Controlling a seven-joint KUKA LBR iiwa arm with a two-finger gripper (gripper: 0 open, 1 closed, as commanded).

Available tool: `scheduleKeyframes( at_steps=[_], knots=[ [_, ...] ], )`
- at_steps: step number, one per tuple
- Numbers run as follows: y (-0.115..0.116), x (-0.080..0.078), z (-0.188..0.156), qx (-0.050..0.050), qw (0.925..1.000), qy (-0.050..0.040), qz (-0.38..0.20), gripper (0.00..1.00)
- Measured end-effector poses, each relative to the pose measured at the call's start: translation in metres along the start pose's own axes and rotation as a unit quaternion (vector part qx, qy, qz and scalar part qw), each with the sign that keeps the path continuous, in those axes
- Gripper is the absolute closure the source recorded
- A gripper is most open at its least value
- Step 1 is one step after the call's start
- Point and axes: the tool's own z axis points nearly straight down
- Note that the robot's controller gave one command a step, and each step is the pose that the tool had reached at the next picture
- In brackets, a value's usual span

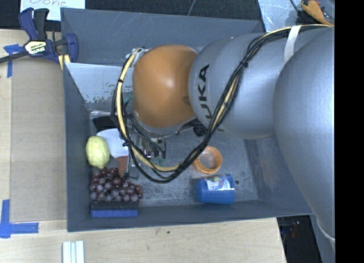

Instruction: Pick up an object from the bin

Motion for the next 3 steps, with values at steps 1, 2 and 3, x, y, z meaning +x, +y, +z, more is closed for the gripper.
scheduleKeyframes(
  at_steps=[1, 2, 3],
  knots=[
    [-0.001, -0.002, -0.005, -0.001, 1.0, -0.004, 0.002, 0.0],
    [-0.002, 0.025, 0.061, -0.003, 0.9996, -0.0111, -0.027, 0.0],
    [-0.004, 0.043, 0.057, -0.002, 0.9987, -0.0076, -0.05, 0.0]
  ],
)
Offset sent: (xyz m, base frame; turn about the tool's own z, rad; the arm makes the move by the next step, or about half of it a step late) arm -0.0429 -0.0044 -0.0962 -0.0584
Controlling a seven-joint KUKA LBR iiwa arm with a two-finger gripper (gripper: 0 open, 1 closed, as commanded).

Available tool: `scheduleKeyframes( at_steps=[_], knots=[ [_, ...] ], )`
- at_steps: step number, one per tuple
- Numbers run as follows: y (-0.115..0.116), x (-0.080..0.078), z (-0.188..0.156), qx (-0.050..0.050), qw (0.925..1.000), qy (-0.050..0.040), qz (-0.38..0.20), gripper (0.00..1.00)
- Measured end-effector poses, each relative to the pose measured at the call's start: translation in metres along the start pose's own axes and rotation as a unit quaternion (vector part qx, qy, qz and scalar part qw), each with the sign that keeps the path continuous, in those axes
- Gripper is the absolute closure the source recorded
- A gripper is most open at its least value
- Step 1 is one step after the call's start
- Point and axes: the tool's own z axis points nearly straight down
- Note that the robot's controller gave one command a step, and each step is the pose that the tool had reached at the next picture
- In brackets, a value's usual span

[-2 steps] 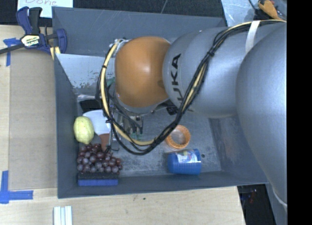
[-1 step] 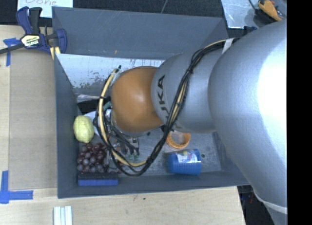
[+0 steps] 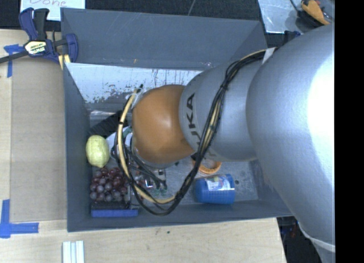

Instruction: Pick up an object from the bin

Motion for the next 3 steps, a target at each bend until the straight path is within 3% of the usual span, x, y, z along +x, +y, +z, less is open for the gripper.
scheduleKeyframes(
  at_steps=[1, 2, 3],
  knots=[
    [0.009, -0.006, -0.005, -0.002, 0.9999, -0.0052, 0.011, 0.0],
    [0.009, -0.013, 0.033, -0.003, 0.9975, -0.0144, 0.069, 0.0],
    [0.007, -0.002, 0.037, -0.002, 0.9999, -0.0081, -0.011, 1.0]
  ],
)
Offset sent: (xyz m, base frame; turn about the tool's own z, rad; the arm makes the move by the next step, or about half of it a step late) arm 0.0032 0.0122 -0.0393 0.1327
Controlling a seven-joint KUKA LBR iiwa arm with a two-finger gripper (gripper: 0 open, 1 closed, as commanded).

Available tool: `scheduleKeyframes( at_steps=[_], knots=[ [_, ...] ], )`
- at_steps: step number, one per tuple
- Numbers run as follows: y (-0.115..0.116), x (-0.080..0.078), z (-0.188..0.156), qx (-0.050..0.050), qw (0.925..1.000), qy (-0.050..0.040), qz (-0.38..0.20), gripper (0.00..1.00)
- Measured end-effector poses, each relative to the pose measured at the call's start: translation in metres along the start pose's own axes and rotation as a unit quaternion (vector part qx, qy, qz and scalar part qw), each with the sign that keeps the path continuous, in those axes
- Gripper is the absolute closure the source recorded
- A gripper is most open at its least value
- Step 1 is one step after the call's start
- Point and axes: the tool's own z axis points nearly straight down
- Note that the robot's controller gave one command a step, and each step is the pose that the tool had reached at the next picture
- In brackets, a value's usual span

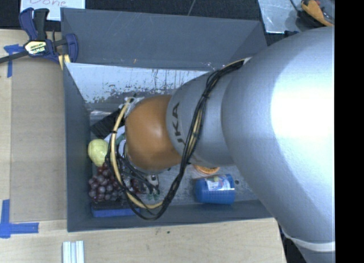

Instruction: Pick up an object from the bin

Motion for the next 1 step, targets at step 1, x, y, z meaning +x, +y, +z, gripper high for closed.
scheduleKeyframes(
  at_steps=[1],
  knots=[
    [0.0, 0.0, 0.0, 0.0, 1.0, 0.0, 0.0, 1.0]
  ],
)
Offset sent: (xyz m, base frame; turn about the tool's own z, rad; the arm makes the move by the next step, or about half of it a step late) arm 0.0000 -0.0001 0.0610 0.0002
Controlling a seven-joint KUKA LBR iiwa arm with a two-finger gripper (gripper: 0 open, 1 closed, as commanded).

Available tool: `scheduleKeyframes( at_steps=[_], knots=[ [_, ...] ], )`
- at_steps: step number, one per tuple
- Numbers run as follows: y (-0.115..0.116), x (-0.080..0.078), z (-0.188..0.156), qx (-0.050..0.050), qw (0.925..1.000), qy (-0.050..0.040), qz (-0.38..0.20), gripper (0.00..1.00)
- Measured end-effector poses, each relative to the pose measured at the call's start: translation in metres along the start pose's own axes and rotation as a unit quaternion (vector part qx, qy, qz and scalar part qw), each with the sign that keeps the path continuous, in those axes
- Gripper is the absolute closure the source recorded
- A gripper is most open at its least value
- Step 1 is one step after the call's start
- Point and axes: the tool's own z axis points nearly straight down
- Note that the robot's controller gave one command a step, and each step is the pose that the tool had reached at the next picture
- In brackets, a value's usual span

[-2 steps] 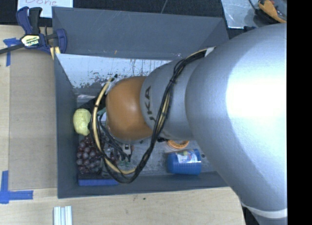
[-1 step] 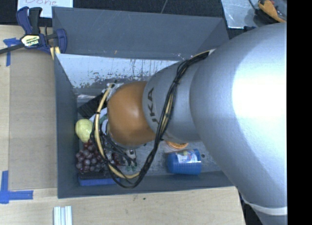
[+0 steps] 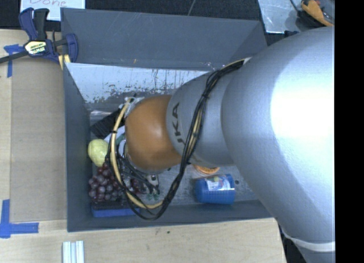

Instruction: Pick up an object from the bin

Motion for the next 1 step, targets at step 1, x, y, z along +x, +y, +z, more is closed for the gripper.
scheduleKeyframes(
  at_steps=[1],
  knots=[
    [-0.0009, 0.0027, -0.0171, 0.001, 1.0, 0.0048, 0.0, 1.0]
  ],
)
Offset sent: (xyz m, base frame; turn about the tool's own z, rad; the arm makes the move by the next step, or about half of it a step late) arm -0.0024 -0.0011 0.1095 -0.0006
